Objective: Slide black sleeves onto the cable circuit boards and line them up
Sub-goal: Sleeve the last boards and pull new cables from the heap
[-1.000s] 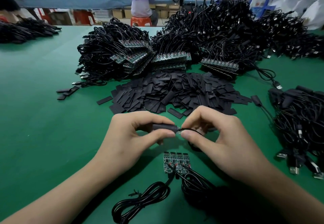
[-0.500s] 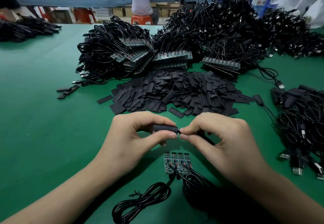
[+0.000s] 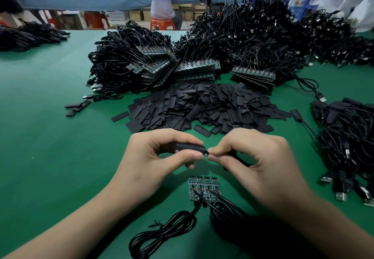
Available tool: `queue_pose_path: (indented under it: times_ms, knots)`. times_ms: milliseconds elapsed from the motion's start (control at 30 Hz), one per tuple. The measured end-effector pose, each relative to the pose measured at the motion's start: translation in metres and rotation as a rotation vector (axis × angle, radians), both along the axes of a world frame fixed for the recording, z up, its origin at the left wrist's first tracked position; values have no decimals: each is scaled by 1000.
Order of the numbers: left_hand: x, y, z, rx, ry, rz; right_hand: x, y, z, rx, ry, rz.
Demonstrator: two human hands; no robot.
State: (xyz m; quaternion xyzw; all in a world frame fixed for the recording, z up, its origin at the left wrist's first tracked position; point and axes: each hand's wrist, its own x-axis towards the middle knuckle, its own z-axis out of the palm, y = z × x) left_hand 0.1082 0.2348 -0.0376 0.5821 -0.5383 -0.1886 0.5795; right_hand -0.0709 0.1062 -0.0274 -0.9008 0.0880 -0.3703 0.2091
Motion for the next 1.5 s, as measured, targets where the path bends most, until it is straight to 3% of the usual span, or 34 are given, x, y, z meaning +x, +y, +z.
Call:
queue_pose_path:
  times_ms: [100,267,700,900,1033,1200,1400,1500]
  knots:
    - [0,0,0,5,-71,9,2,3,-2,51,-6,-8]
    - [1,-1,1,-41,-29,39,3,5,1,205,-16,-33]
    - [-1,-1,1,-72,-209,89,5,12,0,64,-15,-120]
    - [-2,0,4,-188,-207,316,8,17,0,312,-39,-115]
    - [-6,0,9,-200,-439,405,8,15,0,522,10,-115]
    - [-4,-1,7,-190,-608,417,8,14,1,611,34,-112]
    - [-2,0,10,63,-549,323,1,1,10,555,14,-199]
    - [4,4,10,298,-586,167,-12,-25,19,256,-39,-444]
